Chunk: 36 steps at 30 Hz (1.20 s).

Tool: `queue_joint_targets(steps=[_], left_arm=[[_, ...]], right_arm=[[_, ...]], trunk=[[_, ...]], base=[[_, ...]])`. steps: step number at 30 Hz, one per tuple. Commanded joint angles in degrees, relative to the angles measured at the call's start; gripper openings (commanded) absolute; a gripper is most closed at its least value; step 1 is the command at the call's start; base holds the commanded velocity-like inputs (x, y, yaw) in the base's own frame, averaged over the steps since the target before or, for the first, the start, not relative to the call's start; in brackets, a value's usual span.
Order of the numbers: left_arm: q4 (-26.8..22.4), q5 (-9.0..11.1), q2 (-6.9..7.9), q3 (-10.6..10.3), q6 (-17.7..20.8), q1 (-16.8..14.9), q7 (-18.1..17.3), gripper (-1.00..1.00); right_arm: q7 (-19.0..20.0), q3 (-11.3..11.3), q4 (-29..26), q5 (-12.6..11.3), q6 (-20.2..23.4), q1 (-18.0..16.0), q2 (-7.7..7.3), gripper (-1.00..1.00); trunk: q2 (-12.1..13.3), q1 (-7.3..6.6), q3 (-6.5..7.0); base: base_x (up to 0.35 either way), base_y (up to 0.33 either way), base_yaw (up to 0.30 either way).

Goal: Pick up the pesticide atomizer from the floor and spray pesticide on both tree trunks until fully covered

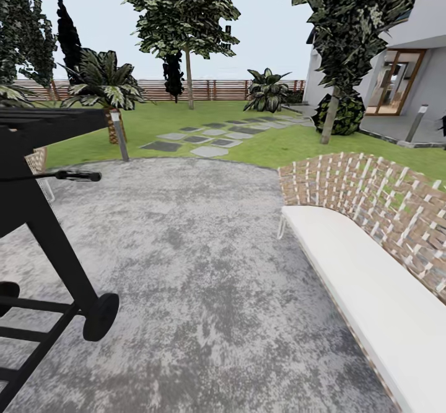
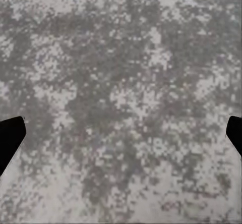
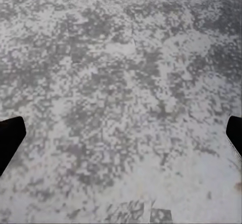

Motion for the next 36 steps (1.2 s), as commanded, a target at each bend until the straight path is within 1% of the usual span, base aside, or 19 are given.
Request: queue_joint_targets(steps=[1, 36], left_arm=[[0.05, 0.04, -0.01, 0.10, -0.19, -0.03, 0.03, 1.00], [0.00, 0.04, -0.01, 0.10, -0.19, -0.03, -0.01, 1.00]], right_arm=[[-0.02, -0.07, 0.04, 0.00, -0.19, -0.03, 0.01, 1.00], [-0.01, 0.02, 0.04, 0.09, -0.11, -0.03, 0.01, 1.00]], trunk=[[-0.02, 0.02, -0.05], [-0.02, 0.02, -0.05]], base=[[0.339, 0.000, 0.000], [0.339, 0.000, 0.000]])
